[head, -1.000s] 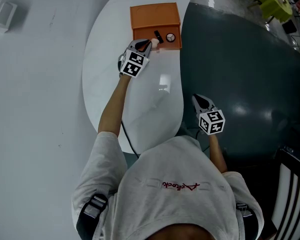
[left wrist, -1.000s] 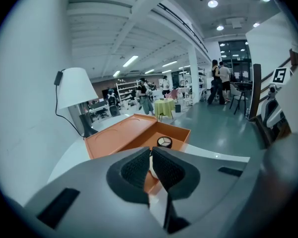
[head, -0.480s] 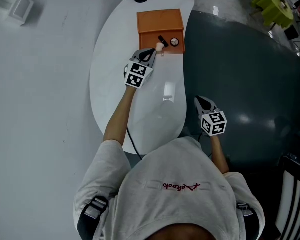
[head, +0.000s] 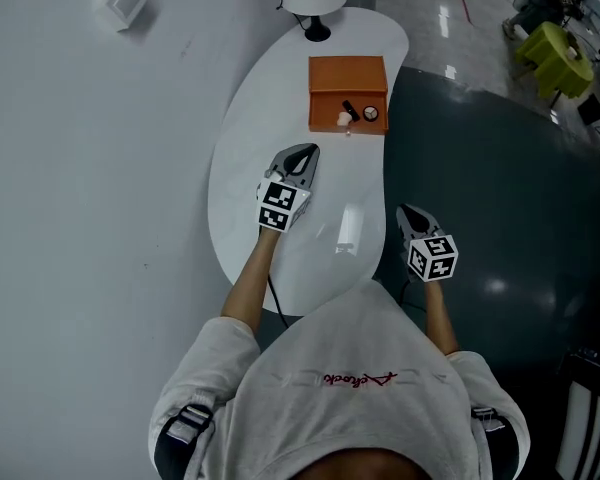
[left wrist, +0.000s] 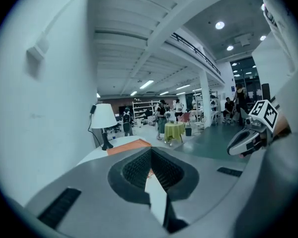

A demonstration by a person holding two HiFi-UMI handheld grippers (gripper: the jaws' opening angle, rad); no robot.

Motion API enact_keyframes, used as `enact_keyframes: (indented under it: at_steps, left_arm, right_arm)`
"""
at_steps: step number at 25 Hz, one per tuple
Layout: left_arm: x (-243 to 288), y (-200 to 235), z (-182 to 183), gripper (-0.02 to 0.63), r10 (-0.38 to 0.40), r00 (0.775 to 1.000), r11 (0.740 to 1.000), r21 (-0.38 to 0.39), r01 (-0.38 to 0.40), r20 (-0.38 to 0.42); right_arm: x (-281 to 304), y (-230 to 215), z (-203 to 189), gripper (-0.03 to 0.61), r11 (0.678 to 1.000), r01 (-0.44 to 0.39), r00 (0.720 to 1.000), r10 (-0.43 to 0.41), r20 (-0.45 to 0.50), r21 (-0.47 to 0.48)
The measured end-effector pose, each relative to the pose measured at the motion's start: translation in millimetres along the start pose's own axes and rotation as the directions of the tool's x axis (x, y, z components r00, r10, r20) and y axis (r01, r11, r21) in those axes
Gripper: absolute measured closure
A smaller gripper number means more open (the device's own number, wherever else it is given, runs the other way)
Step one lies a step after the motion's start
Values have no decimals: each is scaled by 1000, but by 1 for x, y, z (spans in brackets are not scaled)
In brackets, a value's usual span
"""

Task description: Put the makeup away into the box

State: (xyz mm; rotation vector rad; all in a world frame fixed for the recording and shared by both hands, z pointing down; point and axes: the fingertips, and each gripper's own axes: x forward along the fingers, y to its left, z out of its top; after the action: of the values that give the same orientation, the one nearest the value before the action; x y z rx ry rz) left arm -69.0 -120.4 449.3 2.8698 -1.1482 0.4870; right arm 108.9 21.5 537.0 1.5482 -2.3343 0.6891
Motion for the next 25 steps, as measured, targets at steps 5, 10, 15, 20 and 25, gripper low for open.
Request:
enact_keyframes:
  at_steps: [5,10,15,20,25]
  left_arm:
    - [-58,-29,-8,604,22,1000,1000,-22,-22,10]
    - [-108,-52,-13,604,47,998,997,-59,-45,35]
    - [-153,-69,-18,604,67,996,993,-102,-60,66]
    - [-185,-76,-25,604,65,994,993,-102,-56,83]
    - [-205,-80,-30,604,63,993,993,-102,-53,96]
  right_arm:
    - [-11,28,20,558,1000,-15,998,17,68,-24]
    - [-22,60,27,558,998,-26,994,31,106,-53]
    - [-40,91,25,558,997,-14,990,26,140,-82]
    - [-55,122,16,558,995,0,987,16,160,-104]
    - [-69,138,13,558,993,25,984,-4,177,-116]
